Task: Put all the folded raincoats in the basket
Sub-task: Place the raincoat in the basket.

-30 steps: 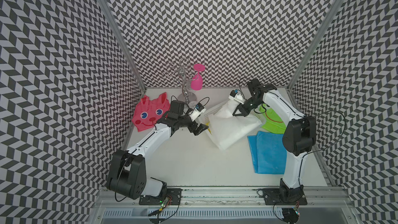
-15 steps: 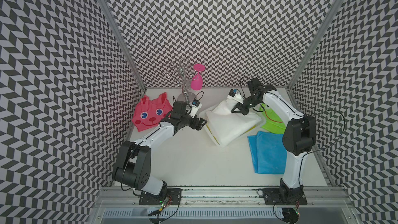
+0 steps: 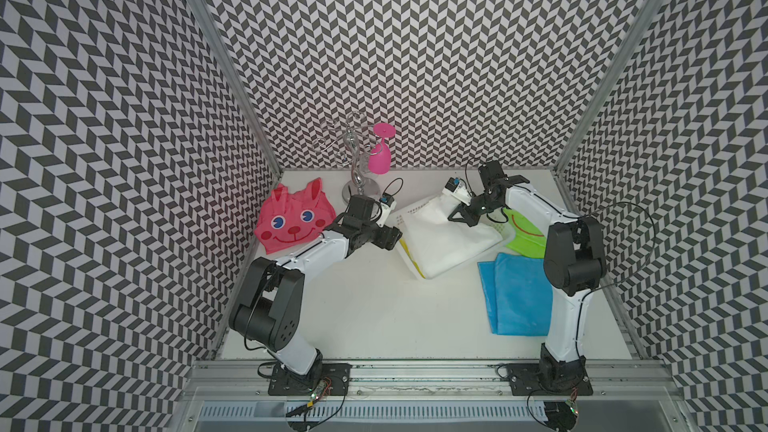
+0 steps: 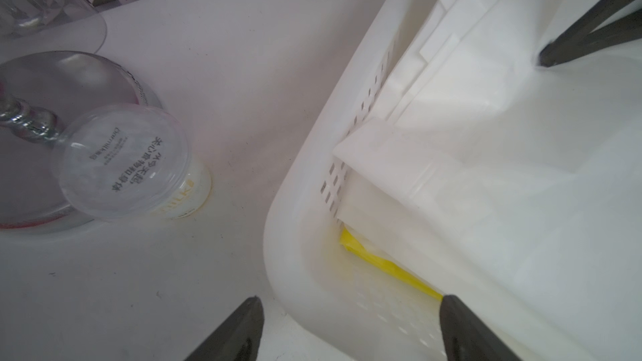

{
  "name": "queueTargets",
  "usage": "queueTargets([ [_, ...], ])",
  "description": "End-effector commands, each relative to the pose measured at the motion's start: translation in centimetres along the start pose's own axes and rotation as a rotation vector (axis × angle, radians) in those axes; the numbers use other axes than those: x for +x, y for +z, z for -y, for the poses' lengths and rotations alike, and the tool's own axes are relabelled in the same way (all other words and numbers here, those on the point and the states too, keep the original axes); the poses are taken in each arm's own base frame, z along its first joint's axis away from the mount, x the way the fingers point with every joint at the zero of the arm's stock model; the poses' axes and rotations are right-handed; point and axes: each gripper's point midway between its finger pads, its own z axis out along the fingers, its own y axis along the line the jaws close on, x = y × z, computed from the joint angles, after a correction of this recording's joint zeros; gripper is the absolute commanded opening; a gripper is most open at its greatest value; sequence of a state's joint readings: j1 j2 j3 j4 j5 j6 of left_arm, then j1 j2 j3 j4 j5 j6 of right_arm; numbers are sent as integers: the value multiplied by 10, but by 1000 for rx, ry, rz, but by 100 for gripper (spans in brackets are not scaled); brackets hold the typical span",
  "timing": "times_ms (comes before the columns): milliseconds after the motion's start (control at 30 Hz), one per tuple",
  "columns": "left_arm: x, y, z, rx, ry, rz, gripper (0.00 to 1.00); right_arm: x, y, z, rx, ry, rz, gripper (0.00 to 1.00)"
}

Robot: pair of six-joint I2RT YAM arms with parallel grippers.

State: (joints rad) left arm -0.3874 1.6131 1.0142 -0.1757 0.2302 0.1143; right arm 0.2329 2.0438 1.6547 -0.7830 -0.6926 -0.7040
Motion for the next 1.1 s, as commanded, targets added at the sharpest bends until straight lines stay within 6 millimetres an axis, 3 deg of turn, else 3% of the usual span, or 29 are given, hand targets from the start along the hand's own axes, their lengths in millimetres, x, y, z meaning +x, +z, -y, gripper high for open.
queueTargets([
  [0, -2, -6, -18, -79, 60, -6, 81, -20, 0, -8, -48, -11, 105, 0],
  [133, 1, -9, -28, -93, 114, -19, 73, -12, 12, -9, -60, 70, 89, 2],
  [233, 8, -10, -32, -101, 183, -51, 68, -7, 19, -9, -64, 130, 78, 10],
  [367, 14, -17, -48, -110, 209, -62, 62, -9, 22, -20, -89, 170, 93, 16],
  [467, 13, -23, -62, -125, 232, -60, 60, -16, 22, -16, -36, 224, 131, 28],
  [533, 9, -26, -72, -164, 261, -66, 59, -19, 21, -16, -31, 245, 147, 30],
  [600, 7, -29, -77, -176, 279, -65, 59, -24, 18, -17, -20, 263, 166, 35],
  [667, 4, -31, -80, -175, 286, -64, 59, -31, 14, -18, -10, 277, 189, 50],
  [767, -1, -34, -76, -134, 295, -61, 65, -42, 5, -24, 6, 278, 237, 58],
  [1067, -57, -78, -53, -61, 301, 79, 75, -72, -40, -17, 196, 310, 321, 60],
])
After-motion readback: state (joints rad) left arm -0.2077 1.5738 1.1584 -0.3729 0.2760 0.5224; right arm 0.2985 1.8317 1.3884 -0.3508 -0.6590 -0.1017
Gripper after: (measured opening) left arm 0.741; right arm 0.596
